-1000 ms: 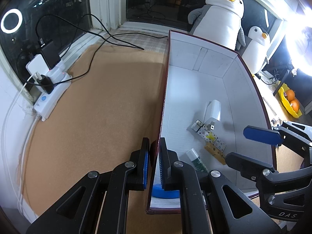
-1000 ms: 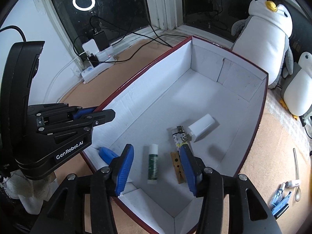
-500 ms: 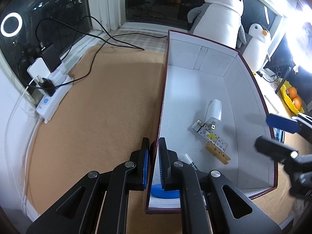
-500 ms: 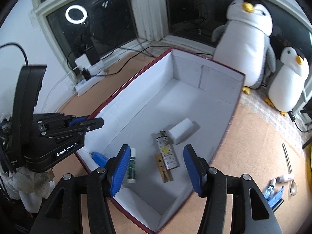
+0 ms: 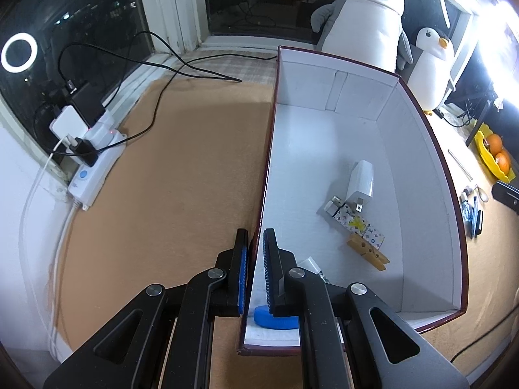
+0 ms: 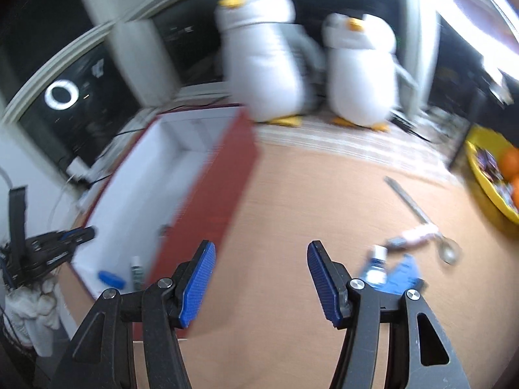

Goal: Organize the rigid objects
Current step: 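Move the right gripper back to the pink tube, then grasp the pink tube with the right gripper and lift it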

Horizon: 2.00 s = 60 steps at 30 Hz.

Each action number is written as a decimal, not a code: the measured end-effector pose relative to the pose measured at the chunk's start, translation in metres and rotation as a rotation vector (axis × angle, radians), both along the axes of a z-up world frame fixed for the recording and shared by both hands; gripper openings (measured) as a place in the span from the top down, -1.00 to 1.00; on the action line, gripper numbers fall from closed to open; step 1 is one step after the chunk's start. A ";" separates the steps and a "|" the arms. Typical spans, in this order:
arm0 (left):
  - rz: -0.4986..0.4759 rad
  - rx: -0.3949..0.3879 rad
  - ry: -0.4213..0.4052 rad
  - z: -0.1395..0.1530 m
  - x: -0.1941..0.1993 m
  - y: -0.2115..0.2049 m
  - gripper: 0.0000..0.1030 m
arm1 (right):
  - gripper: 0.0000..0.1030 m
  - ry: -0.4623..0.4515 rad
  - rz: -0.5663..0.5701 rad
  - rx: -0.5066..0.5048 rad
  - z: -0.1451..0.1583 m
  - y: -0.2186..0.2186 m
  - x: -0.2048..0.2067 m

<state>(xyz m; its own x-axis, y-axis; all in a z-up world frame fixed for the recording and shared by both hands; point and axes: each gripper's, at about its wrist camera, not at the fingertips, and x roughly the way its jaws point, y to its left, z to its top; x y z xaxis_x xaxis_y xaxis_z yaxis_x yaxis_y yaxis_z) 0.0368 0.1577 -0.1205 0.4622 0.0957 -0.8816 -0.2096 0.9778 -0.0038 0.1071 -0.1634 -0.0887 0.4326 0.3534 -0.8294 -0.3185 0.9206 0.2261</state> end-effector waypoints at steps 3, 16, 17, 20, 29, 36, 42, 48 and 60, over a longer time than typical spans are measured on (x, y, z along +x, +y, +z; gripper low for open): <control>0.001 0.010 0.005 0.000 0.002 -0.001 0.85 | -0.07 0.023 -0.066 0.006 -0.007 -0.029 0.007; 0.006 0.042 0.017 0.002 0.007 -0.007 0.85 | -0.07 0.174 -0.342 0.090 -0.045 -0.113 0.049; 0.005 0.042 0.017 0.002 0.007 -0.007 0.85 | -0.07 0.188 -0.356 0.097 -0.049 -0.116 0.052; 0.007 0.045 0.019 0.002 0.008 -0.007 0.85 | -0.07 0.221 -0.380 0.118 -0.057 -0.120 0.062; 0.005 0.051 0.019 0.002 0.008 -0.008 0.85 | -0.05 0.315 -0.425 0.102 -0.088 -0.122 0.093; 0.007 0.045 0.017 0.002 0.009 -0.006 0.85 | 0.09 0.340 -0.428 0.043 -0.100 -0.119 0.103; 0.010 0.038 0.014 0.001 0.009 -0.005 0.85 | 0.45 0.327 -0.409 -0.031 -0.099 -0.111 0.108; 0.010 0.024 0.007 0.001 0.009 -0.004 0.85 | 0.65 0.311 -0.389 -0.054 -0.098 -0.105 0.106; 0.009 -0.014 -0.008 -0.001 0.002 0.000 0.85 | 0.65 0.209 -0.345 -0.016 -0.053 -0.080 0.094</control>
<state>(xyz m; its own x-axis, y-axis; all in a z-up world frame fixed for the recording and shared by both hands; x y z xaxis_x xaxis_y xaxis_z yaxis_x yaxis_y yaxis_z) 0.0392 0.1580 -0.1218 0.4680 0.0873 -0.8794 -0.2179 0.9758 -0.0191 0.2011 -0.2438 -0.1415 0.3453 0.2030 -0.9163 0.0611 0.9694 0.2378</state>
